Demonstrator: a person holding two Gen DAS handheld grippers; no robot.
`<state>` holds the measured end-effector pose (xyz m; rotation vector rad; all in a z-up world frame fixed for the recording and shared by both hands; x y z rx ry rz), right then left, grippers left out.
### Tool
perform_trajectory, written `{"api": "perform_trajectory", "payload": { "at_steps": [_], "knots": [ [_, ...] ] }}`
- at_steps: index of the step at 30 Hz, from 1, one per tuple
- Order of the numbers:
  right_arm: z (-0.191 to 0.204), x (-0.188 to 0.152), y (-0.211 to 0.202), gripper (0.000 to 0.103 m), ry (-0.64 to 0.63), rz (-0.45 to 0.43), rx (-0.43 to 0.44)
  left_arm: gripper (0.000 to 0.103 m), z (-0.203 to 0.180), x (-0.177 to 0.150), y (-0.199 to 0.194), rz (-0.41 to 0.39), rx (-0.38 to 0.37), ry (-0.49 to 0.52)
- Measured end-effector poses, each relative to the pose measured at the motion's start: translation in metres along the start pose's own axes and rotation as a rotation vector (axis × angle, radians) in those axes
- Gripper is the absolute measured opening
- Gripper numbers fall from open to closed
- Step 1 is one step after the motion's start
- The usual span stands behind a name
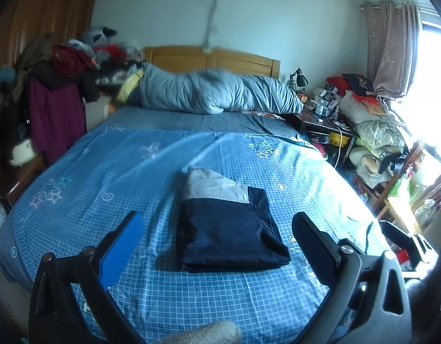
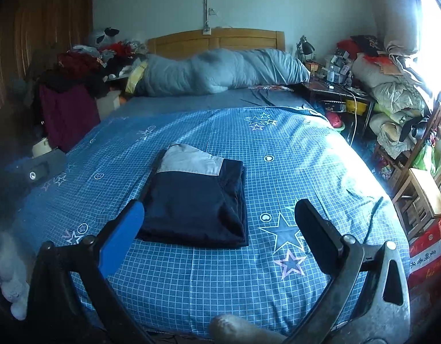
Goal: Fold small clothes
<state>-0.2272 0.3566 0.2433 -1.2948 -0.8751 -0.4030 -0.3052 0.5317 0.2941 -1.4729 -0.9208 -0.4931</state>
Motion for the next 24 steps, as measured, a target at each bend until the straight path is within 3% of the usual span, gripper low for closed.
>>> {"api": "perform_trajectory", "payload": {
  "at_steps": [12,24],
  "knots": [
    [0.016,0.001,0.005,0.102,-0.043,0.007,0.021,0.103,0.011,-0.003,0.015,0.017,0.049,-0.023],
    [0.011,0.0,0.012,0.103,-0.006,0.024,0.038,0.103,0.011,0.0,0.02,0.009,0.069,-0.03]
  ]
}}
Point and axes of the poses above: each gripper's, at about its wrist camera, not at the fingertips, and y roughly the way its jaws point, z to its left, x to its top, the point moved 8 cm from there along y, roughly the way its jaws point, and after that the axes turned 6 degrees about z, right-handed, at the moved point
